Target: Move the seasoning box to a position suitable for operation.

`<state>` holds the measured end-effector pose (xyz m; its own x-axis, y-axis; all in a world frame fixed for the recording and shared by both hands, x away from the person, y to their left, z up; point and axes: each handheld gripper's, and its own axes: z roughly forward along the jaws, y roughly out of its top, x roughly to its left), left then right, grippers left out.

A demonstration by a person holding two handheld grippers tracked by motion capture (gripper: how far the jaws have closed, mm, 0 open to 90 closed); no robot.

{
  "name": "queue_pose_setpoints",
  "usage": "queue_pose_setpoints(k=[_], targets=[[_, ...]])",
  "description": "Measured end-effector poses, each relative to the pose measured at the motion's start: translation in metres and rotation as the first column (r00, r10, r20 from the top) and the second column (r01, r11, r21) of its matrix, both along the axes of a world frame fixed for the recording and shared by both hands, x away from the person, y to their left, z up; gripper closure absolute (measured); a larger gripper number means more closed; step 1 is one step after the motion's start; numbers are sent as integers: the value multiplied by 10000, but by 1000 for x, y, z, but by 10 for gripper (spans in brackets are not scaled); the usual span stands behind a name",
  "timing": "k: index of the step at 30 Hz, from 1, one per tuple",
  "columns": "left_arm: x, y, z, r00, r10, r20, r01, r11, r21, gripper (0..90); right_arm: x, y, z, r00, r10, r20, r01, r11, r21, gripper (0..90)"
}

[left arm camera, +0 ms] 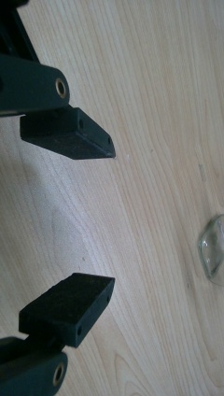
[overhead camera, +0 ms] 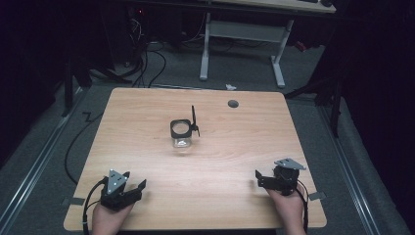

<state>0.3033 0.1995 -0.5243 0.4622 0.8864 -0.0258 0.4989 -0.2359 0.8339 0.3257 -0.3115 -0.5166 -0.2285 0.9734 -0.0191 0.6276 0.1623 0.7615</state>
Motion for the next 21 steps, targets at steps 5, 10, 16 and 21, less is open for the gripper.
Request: queue_pose_setpoints(k=[5,10,16,21], targets=[[4,-3,1,9998,193,89,-192,9997,-129,378,-7,4,1,9985,524,168,-530,9979,382,17],[9,-7,-4,9996,253,-82,-253,9997,6,449,-11,3,1,9979,567,327,-590,9955,747,90],[19,-16,2,9997,237,-41,-237,9997,-39,488,-15,1,0,9978,463,471,-503,9949,877,156],[41,-29,12,9989,450,-143,-451,9990,-44,570,-20,4,0,9956,639,685,-697,9937,872,248]])
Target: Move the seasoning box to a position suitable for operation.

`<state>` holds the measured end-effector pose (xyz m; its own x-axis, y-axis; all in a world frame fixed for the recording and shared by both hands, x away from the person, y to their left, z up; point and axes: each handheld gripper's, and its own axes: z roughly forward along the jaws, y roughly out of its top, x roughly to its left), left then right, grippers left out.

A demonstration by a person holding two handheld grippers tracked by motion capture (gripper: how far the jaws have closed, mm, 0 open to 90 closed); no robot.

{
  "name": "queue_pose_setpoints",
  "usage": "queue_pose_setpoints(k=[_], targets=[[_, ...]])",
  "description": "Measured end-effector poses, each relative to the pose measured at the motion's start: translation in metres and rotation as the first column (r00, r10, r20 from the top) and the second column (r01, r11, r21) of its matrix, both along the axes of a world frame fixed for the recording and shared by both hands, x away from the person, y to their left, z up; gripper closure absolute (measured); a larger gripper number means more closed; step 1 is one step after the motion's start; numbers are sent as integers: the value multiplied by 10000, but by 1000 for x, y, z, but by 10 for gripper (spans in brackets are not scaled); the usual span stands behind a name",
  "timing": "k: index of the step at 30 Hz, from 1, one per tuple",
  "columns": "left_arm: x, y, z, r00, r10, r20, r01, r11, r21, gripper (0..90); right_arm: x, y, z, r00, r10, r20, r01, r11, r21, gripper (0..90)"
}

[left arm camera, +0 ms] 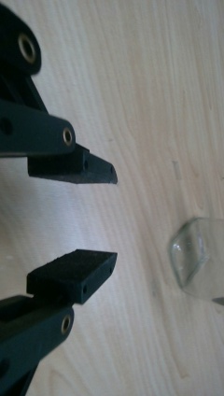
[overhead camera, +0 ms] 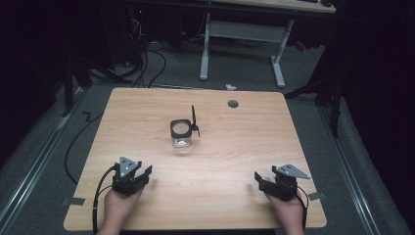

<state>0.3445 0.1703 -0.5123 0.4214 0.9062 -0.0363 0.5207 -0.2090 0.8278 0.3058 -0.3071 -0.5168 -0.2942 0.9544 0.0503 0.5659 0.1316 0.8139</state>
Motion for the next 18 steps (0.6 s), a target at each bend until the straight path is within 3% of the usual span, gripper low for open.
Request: queue_pose_setpoints(k=[4,11,12,14,16,17,18], targets=[[13,-8,4,9999,109,77,-111,9996,248,686,0,2,-1,9997,239,-24,-239,9996,122,315],[62,-33,11,9982,311,520,-345,9972,657,863,-2,4,0,9982,595,103,-596,9982,100,462],[62,-33,11,9982,311,520,-345,9972,657,879,-3,4,0,9978,649,129,-651,9978,85,486],[84,-43,9,9980,279,567,-323,9964,787,900,-3,5,0,9972,737,105,-739,9971,166,534],[91,-45,9,9979,294,579,-342,9959,832,900,-3,6,-1,9964,844,95,-846,9962,214,573],[106,-49,10,9973,328,649,-380,9961,800,900,-4,6,-2,9959,906,84,-907,9957,186,586],[106,-49,10,9973,328,649,-380,9961,800,900,-4,6,-2,9959,906,84,-907,9957,186,586]])
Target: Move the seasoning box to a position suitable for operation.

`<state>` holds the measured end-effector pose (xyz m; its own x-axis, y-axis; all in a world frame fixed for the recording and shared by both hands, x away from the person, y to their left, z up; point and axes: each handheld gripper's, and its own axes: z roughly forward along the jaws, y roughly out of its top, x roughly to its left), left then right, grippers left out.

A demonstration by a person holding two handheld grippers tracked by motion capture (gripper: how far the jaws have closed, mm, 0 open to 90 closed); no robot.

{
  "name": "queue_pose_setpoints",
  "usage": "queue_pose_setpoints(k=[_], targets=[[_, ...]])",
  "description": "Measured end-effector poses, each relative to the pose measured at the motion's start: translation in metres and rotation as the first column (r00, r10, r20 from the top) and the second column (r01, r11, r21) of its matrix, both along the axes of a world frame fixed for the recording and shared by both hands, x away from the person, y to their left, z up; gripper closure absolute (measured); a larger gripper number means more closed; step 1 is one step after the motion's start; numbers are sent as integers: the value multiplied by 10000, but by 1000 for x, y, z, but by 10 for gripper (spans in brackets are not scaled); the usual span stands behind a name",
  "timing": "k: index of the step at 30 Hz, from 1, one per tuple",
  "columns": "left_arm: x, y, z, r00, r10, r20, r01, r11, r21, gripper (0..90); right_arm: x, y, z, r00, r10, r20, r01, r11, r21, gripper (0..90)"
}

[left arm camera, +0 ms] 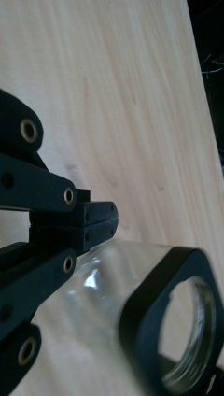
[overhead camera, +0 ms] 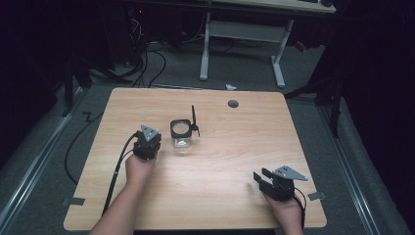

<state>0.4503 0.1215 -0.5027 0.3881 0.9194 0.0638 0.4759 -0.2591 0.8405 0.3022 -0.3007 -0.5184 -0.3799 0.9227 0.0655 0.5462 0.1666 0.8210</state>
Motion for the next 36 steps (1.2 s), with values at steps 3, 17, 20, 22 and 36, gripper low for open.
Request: queue_pose_setpoints(k=[3,17,20,22,36], targets=[[20,-7,0,10000,-42,-15,42,9999,119,900,0,0,0,9999,143,14,-143,9999,37,614],[54,-28,-10,9961,-882,67,883,9959,-181,900,0,1,-2,9992,356,-185,-349,9989,321,660],[43,-29,-10,9934,-1134,138,1137,9933,-193,900,-1,-1,-2,9993,325,-167,-319,9989,334,659],[39,-31,-10,9919,-1253,193,1256,9920,-137,900,-1,-1,-2,9993,332,-192,-326,9990,318,659],[45,-49,-15,9882,-1516,237,1528,9863,-621,900,-2,2,-2,9992,377,-161,-373,9990,228,694]])
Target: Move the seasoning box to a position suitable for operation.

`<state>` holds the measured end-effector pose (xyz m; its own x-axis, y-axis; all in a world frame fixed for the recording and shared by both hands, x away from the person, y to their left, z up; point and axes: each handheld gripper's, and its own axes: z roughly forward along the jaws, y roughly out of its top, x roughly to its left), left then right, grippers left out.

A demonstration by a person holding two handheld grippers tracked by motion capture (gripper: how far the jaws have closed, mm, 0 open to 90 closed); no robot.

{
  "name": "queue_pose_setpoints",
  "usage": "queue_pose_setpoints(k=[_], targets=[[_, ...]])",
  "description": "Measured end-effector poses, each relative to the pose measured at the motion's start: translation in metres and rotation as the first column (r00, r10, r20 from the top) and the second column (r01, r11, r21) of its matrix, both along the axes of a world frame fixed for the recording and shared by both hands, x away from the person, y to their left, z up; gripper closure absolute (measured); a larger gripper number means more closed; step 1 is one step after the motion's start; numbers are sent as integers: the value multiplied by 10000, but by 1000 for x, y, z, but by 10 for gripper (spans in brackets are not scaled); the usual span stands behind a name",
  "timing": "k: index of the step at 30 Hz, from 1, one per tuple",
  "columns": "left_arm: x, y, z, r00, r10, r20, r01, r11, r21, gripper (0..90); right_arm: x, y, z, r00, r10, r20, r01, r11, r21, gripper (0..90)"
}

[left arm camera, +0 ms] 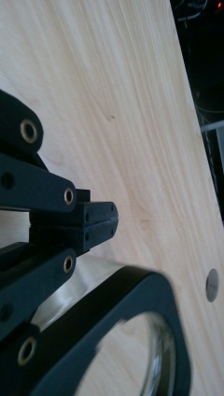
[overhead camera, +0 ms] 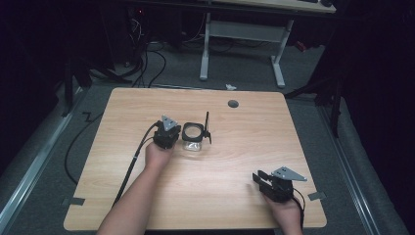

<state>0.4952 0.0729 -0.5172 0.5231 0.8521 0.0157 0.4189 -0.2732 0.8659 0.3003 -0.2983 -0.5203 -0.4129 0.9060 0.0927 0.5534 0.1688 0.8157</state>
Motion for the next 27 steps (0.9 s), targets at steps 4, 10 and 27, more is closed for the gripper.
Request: queue_pose_setpoints(k=[4,10,27], targets=[[10,-5,1,9996,-290,35,291,9989,-378,900,1,1,-1,10000,15,-64,-15,10000,-38,705],[-3,-13,3,9942,-1079,32,1080,9936,-336,900,3,8,-2,9998,179,-73,-180,9996,-195,748],[-65,-51,1,9757,-2192,3,2191,9750,-361,900,28,57,11,9987,466,195,-454,9972,-589,900]])
